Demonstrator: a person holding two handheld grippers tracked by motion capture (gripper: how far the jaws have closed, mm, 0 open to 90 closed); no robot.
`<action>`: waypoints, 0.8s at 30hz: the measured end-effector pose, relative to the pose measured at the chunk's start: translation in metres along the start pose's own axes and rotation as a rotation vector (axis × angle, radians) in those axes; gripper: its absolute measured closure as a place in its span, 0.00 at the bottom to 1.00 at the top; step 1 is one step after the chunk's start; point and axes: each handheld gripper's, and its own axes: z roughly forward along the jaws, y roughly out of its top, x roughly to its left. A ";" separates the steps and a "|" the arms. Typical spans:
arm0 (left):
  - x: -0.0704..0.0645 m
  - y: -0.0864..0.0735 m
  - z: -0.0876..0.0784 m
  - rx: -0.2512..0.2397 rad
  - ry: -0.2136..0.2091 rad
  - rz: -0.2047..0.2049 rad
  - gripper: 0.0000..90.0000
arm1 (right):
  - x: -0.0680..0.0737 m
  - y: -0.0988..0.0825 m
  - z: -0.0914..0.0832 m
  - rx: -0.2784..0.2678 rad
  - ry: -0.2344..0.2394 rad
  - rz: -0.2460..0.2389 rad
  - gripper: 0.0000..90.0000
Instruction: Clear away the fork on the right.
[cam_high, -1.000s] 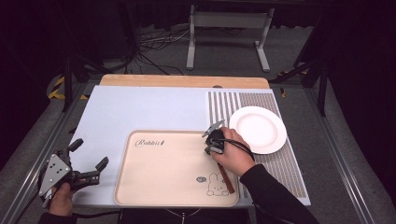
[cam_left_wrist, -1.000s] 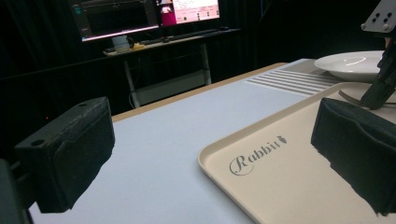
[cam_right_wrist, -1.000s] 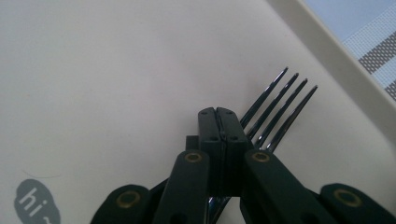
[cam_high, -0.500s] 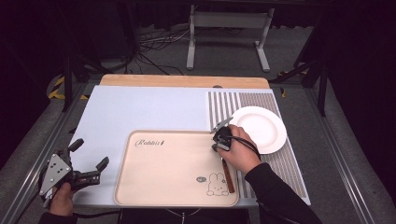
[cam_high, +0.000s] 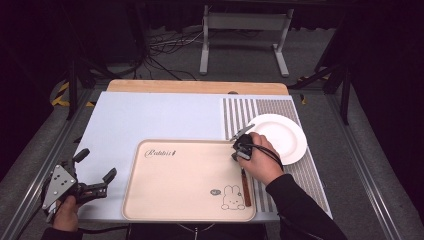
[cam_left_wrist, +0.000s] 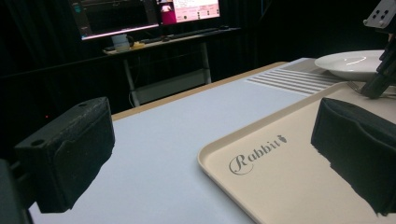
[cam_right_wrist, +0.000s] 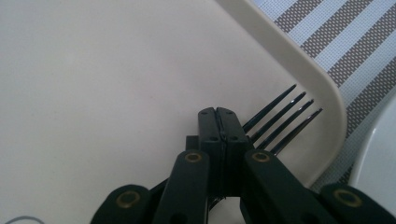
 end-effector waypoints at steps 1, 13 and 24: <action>0.000 0.000 0.000 0.000 0.000 0.000 0.00 | -0.001 0.000 0.000 0.000 -0.002 0.001 1.00; 0.000 0.000 0.000 -0.001 -0.001 -0.001 0.00 | -0.004 -0.003 -0.004 -0.019 -0.005 0.016 1.00; 0.000 0.000 0.000 -0.002 -0.001 -0.002 0.00 | -0.001 -0.001 -0.047 -0.298 0.061 -0.074 0.36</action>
